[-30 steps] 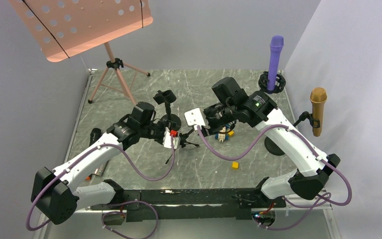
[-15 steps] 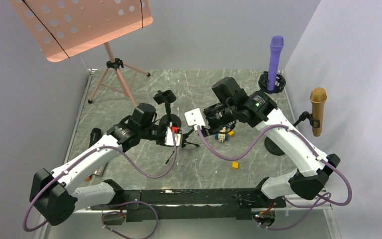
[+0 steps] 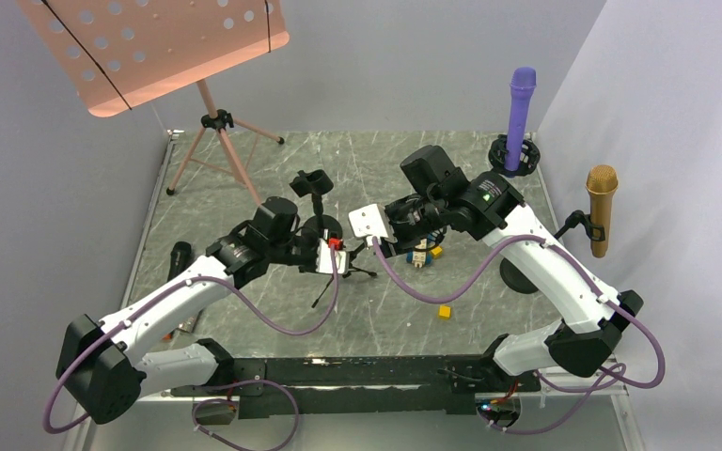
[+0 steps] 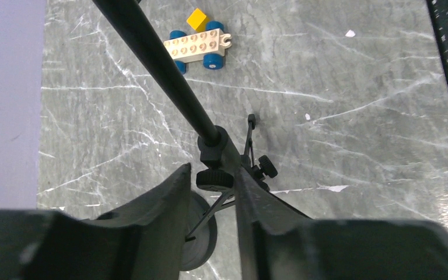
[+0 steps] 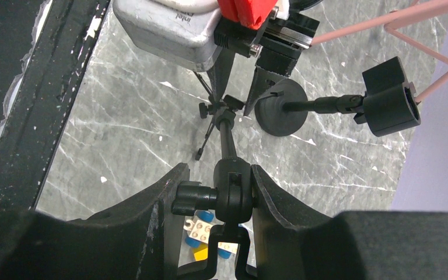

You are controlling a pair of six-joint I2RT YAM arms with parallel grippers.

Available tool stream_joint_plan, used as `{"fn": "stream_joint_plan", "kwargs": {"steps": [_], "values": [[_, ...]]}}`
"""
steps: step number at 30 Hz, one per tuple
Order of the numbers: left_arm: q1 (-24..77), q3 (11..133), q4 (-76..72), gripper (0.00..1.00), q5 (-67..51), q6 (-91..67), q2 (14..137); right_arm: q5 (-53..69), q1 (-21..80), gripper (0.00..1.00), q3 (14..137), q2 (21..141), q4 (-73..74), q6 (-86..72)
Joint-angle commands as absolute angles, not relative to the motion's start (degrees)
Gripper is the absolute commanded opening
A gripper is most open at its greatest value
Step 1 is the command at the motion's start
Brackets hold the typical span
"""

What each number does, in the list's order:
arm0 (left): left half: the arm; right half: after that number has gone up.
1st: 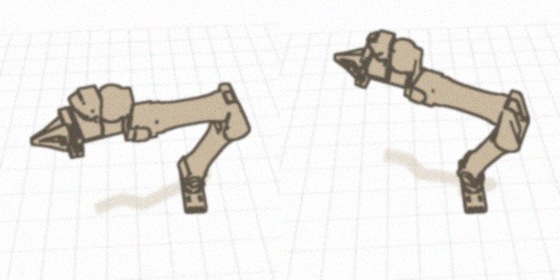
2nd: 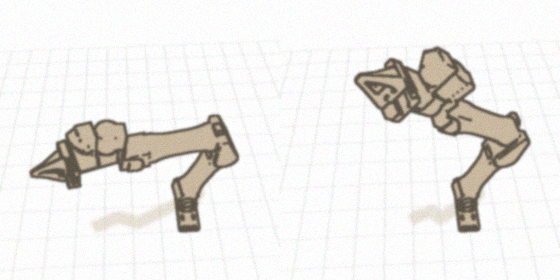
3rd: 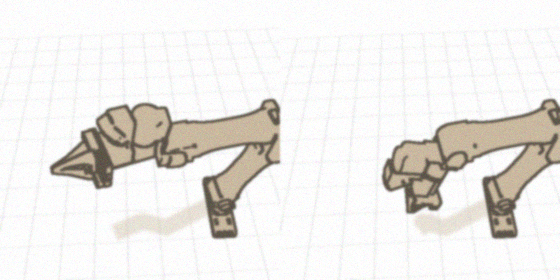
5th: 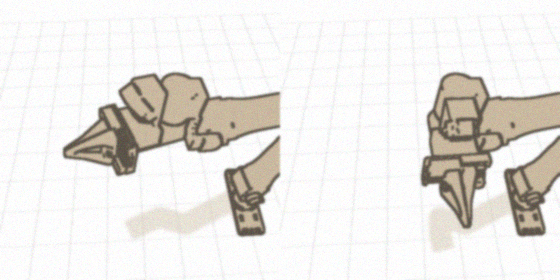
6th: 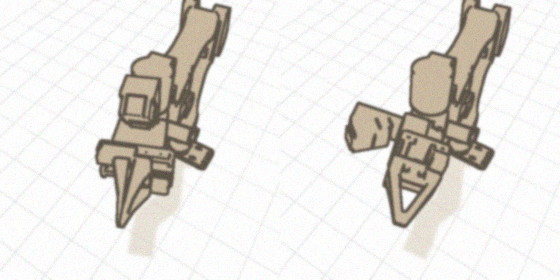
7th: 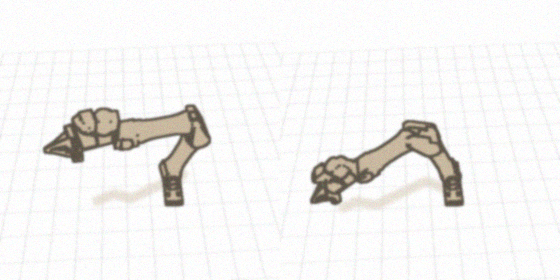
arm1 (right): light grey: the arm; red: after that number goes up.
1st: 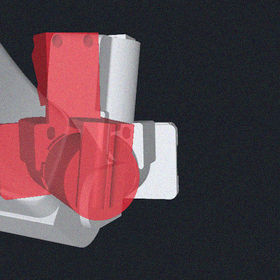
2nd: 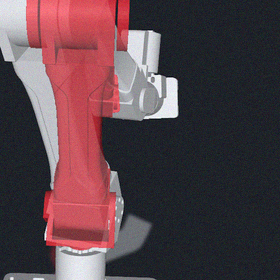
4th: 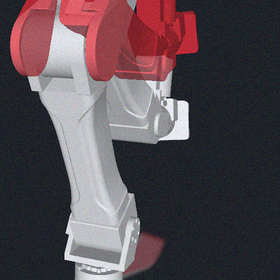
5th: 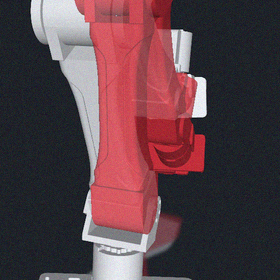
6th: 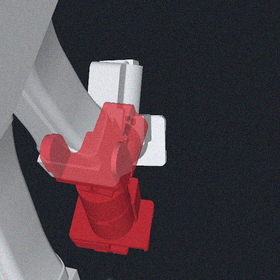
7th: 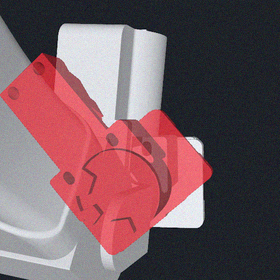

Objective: Remove the microphone from the stand

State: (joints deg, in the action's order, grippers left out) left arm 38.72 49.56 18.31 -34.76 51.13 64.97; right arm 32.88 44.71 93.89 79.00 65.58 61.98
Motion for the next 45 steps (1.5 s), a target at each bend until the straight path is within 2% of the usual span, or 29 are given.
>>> {"fn": "stream_joint_plan", "kwargs": {"steps": [1,4,10,16,19,22,24,26,27,30,34,35,36,38,40,42,45], "values": [[38.88,48.17,16.28,0.42,-32.89,49.06,63.99,30.45,44.32,0.08,93.78,79.19,64.25,65.05],[38.90,48.31,15.81,0.38,-32.57,48.13,64.45,30.63,44.38,0.08,93.78,79.27,64.34,65.25],[38.87,49.76,16.90,0.24,-32.46,46.54,64.79,30.33,44.38,0.08,93.18,78.84,63.97,65.43],[38.46,54.27,21.98,0.01,-39.04,35.53,65.55,30.01,44.38,0.07,92.33,78.15,63.14,65.82],[35.16,58.49,25.26,0.00,-46.61,24.17,68.75,29.97,44.46,0.07,92.09,77.76,62.68,65.83],[26.44,59.78,23.24,0.00,-59.15,9.61,73.19,29.95,44.45,0.07,91.47,77.17,62.30,66.29],[22.54,57.13,12.95,0.00,-66.49,-8.91,75.29,30.17,44.47,0.07,90.80,76.64,62.02,66.86],[21.01,50.89,-5.97,0.00,-70.23,-31.85,75.13,30.58,44.47,0.06,90.05,75.96,61.39,67.24],[20.83,48.59,-11.65,0.00,-70.92,-37.87,74.85,30.77,44.54,0.06,89.61,75.56,61.16,67.51],[20.62,49.01,-0.60,0.00,-71.44,-35.70,74.89,31.48,44.62,0.06,88.85,74.75,60.30,68.23],[20.02,41.42,-12.21,0.00,-77.10,-52.40,76.03,32.12,44.73,0.06,87.72,74.02,58.99,69.12],[19.63,40.45,-12.33,0.02,-76.81,-53.19,75.15,32.09,44.74,0.06,87.53,73.94,58.76,69.31],[19.27,41.39,-7.18,0.13,-76.29,-49.90,74.61,32.06,44.74,0.06,87.37,73.94,58.57,69.34],[18.05,45.56,4.81,0.43,-75.08,-39.05,73.70,31.79,44.74,0.06,87.34,74.20,58.33,69.20],[17.07,51.40,18.89,0.64,-71.60,-22.31,72.01,31.85,44.74,0.06,87.42,74.40,58.07,68.90],[17.04,56.36,31.17,0.68,-66.22,-6.17,70.45,32.07,44.74,0.06,87.60,74.61,57.44,68.36],[17.67,58.81,37.56,0.72,-58.33,11.37,66.27,32.50,44.80,0.06,87.96,75.07,57.52,67.84]]}}
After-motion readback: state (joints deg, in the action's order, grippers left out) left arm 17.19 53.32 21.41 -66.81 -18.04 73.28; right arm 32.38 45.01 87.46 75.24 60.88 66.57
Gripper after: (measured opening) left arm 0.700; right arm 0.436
